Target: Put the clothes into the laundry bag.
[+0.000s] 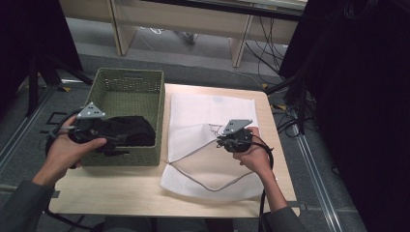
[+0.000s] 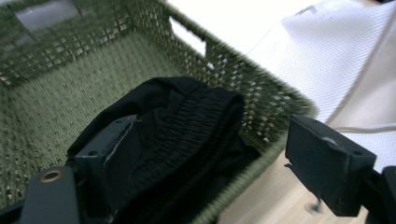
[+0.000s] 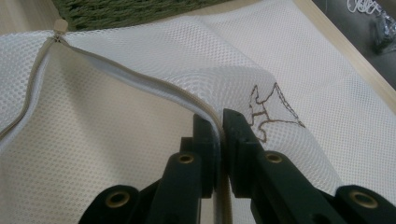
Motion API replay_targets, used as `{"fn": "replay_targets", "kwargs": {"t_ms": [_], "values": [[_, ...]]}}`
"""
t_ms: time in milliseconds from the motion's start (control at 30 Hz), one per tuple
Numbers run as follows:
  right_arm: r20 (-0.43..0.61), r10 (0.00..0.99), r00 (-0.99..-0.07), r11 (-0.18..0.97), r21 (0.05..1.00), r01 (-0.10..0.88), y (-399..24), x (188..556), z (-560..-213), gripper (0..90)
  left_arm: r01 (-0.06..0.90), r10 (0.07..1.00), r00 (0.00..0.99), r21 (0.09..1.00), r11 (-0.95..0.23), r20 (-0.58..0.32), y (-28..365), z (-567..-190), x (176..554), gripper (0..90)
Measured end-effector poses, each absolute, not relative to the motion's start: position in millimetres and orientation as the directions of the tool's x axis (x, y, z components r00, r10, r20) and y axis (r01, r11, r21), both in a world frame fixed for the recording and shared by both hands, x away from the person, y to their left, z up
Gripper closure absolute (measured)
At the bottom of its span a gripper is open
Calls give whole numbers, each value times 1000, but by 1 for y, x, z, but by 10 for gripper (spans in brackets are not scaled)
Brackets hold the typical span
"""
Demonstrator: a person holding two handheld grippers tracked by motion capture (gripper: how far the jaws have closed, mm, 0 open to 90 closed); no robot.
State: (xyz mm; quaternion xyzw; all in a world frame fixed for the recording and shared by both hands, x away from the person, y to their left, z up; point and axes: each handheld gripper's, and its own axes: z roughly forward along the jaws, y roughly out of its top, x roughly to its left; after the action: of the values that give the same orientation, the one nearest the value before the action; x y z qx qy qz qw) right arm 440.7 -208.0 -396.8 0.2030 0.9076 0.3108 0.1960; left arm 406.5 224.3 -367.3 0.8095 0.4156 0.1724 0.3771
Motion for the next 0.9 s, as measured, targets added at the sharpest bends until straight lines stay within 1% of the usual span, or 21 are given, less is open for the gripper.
{"fn": "replay_targets", "kwargs": {"t_ms": [67, 200, 267, 333, 433, 533, 567, 667, 733, 833, 867, 900], "values": [[-228, 489, -842, 724, 645, 246, -207, 440, -397, 840, 560, 786, 616, 729, -393, -50, 224, -372, 418, 173], [-235, 476, -848, 734, 636, 236, -207, 441, -399, 839, 600, 787, 614, 686, -412, -64, 220, -381, 441, 180], [-235, 478, -846, 731, 640, 236, -207, 441, -399, 839, 608, 784, 616, 678, -414, -74, 218, -383, 446, 180], [-227, 474, -851, 736, 633, 241, -206, 440, -401, 835, 629, 763, 640, 633, -451, -92, 211, -391, 458, 180], [-223, 467, -856, 736, 635, 236, -206, 442, -402, 834, 639, 746, 656, 610, -468, -115, 201, -398, 466, 180], [-234, 459, -857, 744, 628, 227, -206, 442, -402, 834, 634, 731, 675, 588, -502, -103, 194, -401, 470, 181], [-227, 459, -859, 742, 630, 230, -205, 442, -402, 834, 632, 722, 686, 564, -531, -89, 189, -403, 474, 184], [-222, 464, -857, 737, 634, 235, -206, 442, -401, 831, 642, 724, 686, 526, -557, -71, 181, -409, 480, 174], [-221, 463, -859, 739, 632, 236, -206, 442, -402, 829, 637, 713, 700, 479, -604, -32, 178, -414, 484, 175], [-221, 462, -859, 736, 635, 232, -207, 443, -401, 830, 658, 720, 693, 450, -604, -47, 178, -420, 492, 254], [-223, 462, -859, 736, 636, 231, -206, 443, -401, 829, 651, 713, 700, 441, -617, -36, 178, -422, 494, 317], [-222, 461, -859, 737, 636, 231, -206, 443, -401, 829, 651, 714, 700, 442, -617, -34, 178, -423, 496, 422]]}}
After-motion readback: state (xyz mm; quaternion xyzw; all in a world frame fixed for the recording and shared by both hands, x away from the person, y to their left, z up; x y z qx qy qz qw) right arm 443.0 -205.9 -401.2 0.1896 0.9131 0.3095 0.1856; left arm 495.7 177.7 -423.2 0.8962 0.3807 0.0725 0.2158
